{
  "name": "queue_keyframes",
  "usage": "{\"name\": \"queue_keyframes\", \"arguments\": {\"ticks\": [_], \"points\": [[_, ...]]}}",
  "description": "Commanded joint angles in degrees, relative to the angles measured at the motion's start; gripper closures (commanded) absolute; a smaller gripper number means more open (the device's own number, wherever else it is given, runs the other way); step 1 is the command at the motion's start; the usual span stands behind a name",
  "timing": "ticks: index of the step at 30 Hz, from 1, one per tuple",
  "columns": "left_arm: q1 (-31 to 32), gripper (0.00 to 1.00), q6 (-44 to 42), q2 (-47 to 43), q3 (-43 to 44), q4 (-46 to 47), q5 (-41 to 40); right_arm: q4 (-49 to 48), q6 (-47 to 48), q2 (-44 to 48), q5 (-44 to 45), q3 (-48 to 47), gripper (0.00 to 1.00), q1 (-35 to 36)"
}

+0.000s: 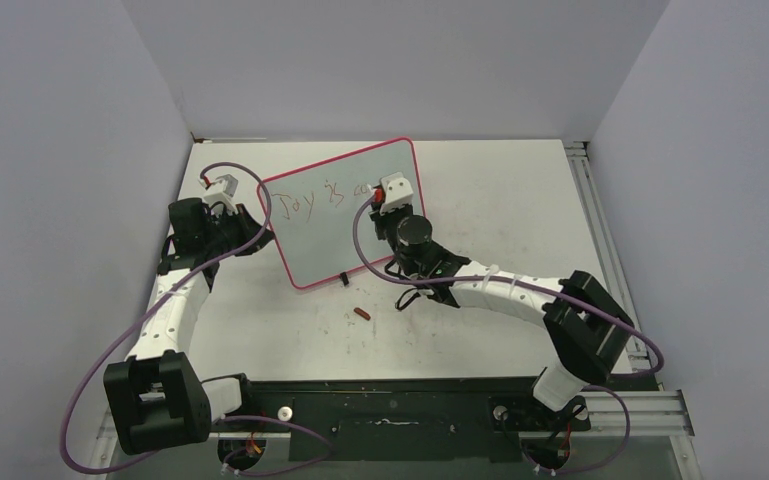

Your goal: Write a sentence on the whiteboard

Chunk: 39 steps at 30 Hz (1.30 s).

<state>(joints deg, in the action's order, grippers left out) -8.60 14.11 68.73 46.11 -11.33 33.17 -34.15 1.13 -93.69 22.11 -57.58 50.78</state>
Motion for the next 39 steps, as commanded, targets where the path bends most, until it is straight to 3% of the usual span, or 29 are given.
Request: {"name": "queue_keyframes", "arguments": {"ticks": [1,39], "points": [[0.76,1.00,-0.99,-1.30,1.96,0.21,0.19,-1.33,0.54,5.84,1.28,1.24,0.95,0.01],[0.89,1.00,-1.01,-1.04,2.05,0.19,0.50,-2.68,0.63,-0.72,-1.45,-2.34,0.95,-1.50]]}}
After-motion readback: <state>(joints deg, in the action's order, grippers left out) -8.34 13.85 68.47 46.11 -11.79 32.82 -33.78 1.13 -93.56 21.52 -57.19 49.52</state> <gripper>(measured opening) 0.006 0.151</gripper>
